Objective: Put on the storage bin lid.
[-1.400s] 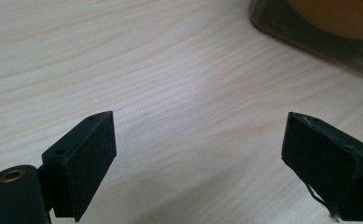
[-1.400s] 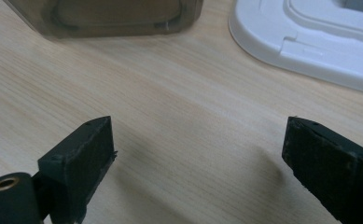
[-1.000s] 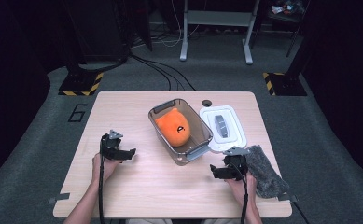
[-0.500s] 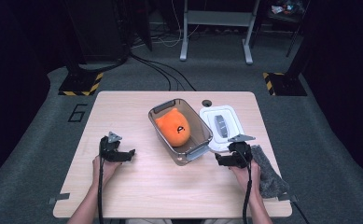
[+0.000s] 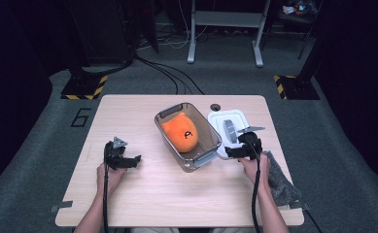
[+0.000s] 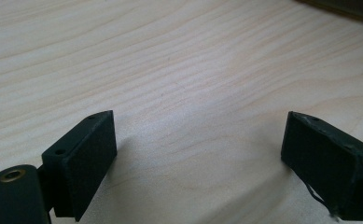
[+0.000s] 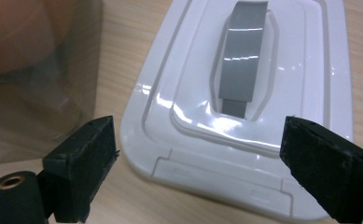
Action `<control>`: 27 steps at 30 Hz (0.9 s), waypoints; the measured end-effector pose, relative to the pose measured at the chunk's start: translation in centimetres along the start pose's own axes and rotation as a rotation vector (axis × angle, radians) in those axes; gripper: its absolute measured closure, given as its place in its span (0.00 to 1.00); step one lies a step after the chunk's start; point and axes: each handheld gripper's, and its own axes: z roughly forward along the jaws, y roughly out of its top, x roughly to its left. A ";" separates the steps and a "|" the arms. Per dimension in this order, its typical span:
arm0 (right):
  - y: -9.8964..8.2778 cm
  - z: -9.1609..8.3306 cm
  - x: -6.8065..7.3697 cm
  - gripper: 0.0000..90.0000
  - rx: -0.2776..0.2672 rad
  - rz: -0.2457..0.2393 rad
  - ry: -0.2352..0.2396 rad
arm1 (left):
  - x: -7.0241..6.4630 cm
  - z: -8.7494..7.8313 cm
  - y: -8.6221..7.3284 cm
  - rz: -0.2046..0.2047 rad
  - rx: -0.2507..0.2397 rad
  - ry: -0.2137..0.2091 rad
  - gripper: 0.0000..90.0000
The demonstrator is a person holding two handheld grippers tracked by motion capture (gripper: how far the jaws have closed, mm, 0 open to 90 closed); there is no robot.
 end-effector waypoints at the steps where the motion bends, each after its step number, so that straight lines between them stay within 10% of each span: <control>1: 0.2 0.2 -0.2 0.11 0.000 -0.005 -0.009 | 0.0 0.0 0.0 -0.004 -0.003 0.000 0.11; 27: 4.2 4.1 -2.1 0.15 0.052 0.055 -0.045 | 0.0 0.0 0.0 0.012 0.000 -0.016 0.11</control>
